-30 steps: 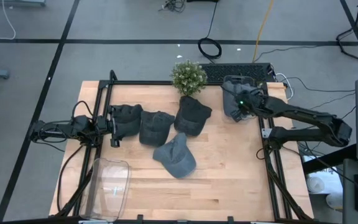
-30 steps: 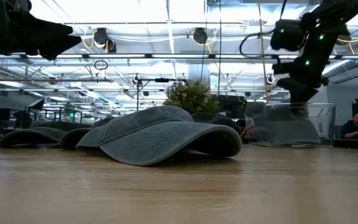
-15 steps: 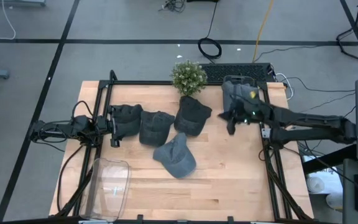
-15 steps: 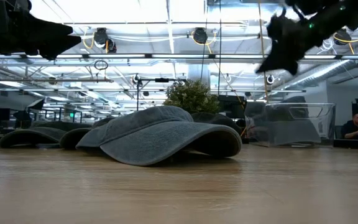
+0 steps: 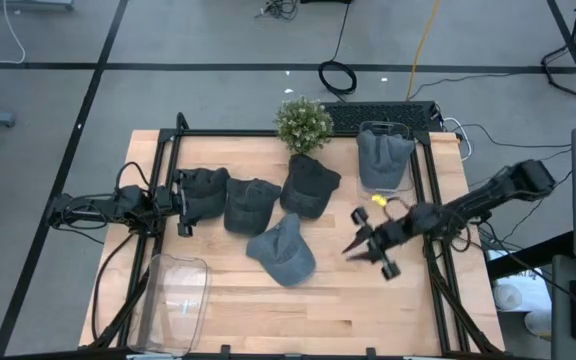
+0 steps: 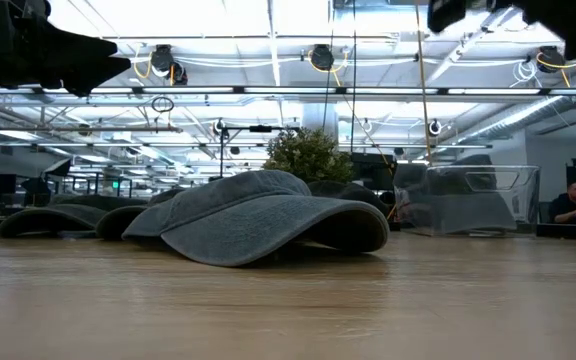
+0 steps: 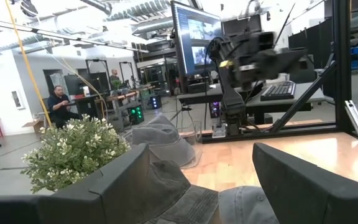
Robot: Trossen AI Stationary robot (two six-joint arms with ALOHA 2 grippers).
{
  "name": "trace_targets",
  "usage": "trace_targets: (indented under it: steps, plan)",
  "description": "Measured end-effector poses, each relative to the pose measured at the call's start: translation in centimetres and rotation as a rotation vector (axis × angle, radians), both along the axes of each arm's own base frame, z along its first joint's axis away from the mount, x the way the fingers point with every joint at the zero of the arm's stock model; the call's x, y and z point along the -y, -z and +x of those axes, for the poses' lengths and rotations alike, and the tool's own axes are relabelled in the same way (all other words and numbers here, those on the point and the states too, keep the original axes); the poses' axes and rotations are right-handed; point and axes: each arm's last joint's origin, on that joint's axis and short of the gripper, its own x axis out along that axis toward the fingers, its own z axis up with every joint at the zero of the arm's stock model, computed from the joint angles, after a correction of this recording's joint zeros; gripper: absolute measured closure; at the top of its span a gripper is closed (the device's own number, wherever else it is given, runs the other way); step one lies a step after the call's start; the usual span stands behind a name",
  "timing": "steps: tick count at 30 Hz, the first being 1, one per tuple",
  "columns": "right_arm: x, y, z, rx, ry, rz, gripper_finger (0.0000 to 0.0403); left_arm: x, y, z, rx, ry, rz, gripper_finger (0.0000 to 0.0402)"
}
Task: Pick & Place hat
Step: Put the gray cap into the top transparent bin
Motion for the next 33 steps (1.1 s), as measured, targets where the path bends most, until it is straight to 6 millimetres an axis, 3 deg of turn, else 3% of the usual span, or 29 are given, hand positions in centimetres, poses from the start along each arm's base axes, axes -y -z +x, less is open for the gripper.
trace_targets:
  steps: [5, 8, 11, 16, 22, 30, 33]
  plan:
    - [-4.6, 0.2, 2.8, -0.088, 0.015, -0.148, 0.0220, 0.0, 0.0, 0.0, 0.000, 0.000, 0.000, 0.0108]
    - [-6.9, 0.9, 4.8, -0.277, 0.130, -0.290, 0.0164, 0.0, 0.0, 0.0, 0.000, 0.000, 0.000, 0.0108]
    - [-8.6, 2.4, 6.3, -0.491, 0.274, -0.511, 0.0134, 0.0, 0.0, 0.0, 0.000, 0.000, 0.000, 0.0108]
    - [-11.2, 4.6, 8.2, -0.682, 0.410, -0.784, 0.0130, 0.0, 0.0, 0.0, 0.000, 0.000, 0.000, 0.0108]
    - [-13.7, 8.5, 9.5, -0.688, 0.488, -1.063, 0.0136, 0.0, 0.0, 0.0, 0.000, 0.000, 0.000, 0.0108]
    - [-14.3, 12.1, 10.2, -0.741, 0.493, -1.115, 0.0134, 0.0, 0.0, 0.0, 0.000, 0.000, 0.000, 0.0108]
    - [-14.2, 12.4, 10.3, -0.737, 0.521, -1.122, 0.0135, 0.0, 0.0, 0.0, 0.000, 0.000, 0.000, 0.0108]
